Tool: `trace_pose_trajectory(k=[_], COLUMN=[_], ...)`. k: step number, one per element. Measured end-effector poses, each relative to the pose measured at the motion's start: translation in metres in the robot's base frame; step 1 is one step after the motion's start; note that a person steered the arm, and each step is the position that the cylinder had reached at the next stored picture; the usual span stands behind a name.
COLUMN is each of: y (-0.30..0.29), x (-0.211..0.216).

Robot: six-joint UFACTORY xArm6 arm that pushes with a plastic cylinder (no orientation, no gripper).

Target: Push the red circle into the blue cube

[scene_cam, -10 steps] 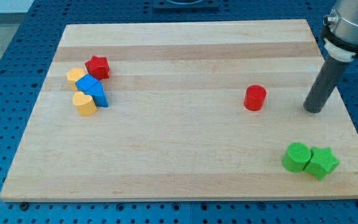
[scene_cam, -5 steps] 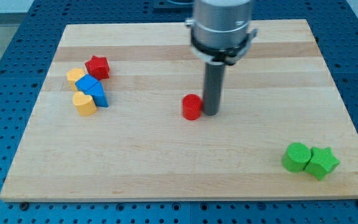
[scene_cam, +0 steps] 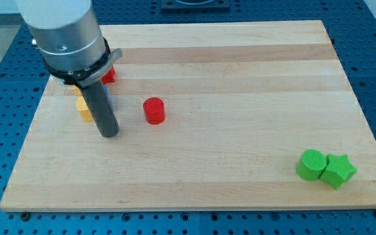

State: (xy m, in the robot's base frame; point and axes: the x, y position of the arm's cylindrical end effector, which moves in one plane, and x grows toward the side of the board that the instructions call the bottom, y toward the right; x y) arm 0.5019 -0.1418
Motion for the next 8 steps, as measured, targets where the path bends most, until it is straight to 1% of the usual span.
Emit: trace_pose_trajectory(k=[1, 2, 3, 4, 5, 6, 8], y=[0.093, 0.166, 0.162, 0.144, 0.104, 0.066, 0.014], x=[0.038, 0.021, 0.016, 0.016, 0.007, -0.025, -0.030])
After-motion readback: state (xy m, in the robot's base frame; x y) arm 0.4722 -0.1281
